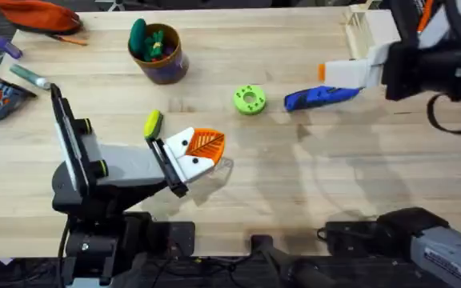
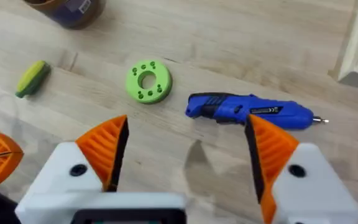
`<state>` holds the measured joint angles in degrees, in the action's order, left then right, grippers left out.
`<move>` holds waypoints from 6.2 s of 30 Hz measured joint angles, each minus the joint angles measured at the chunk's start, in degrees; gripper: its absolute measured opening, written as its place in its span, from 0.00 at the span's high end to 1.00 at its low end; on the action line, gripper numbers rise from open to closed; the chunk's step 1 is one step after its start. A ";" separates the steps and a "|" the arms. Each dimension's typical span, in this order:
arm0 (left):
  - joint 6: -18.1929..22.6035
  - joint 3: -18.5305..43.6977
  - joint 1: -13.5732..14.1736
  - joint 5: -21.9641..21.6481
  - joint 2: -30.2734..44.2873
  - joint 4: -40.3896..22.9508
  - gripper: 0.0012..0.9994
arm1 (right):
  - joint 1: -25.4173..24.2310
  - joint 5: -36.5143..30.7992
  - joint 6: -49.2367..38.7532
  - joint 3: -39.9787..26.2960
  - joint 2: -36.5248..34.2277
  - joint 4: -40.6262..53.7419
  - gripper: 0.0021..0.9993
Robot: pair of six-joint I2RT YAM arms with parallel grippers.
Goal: Pick up the gripper from the table and insert it into the empty holder that is missing its gripper. Then pick up a screw, insert it into the mounting hole, and use the screwdriver to tighten it. Finally, clean up the table by picking up the vegetable and placing it into the bucket.
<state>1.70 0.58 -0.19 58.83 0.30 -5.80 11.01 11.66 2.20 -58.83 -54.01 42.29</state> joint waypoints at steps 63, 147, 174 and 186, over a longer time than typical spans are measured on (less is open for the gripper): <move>1.11 63.72 0.00 -51.75 33.51 -66.78 0.01 | -0.42 0.00 1.93 0.39 -4.25 -0.16 0.01; 1.87 101.85 -4.69 -57.09 94.74 -59.98 0.97 | -0.42 0.00 1.94 0.42 -4.25 -0.07 0.01; -4.01 101.63 0.74 -57.36 113.13 -52.68 0.06 | -0.42 0.00 1.94 0.42 -4.25 -0.12 0.01; -3.37 101.63 2.27 -58.33 101.67 -58.17 0.01 | -0.42 0.00 1.94 0.42 -4.25 -0.11 0.01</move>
<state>-1.67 102.21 2.08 0.49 101.97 -63.97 10.59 11.66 4.14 -58.41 -58.26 42.18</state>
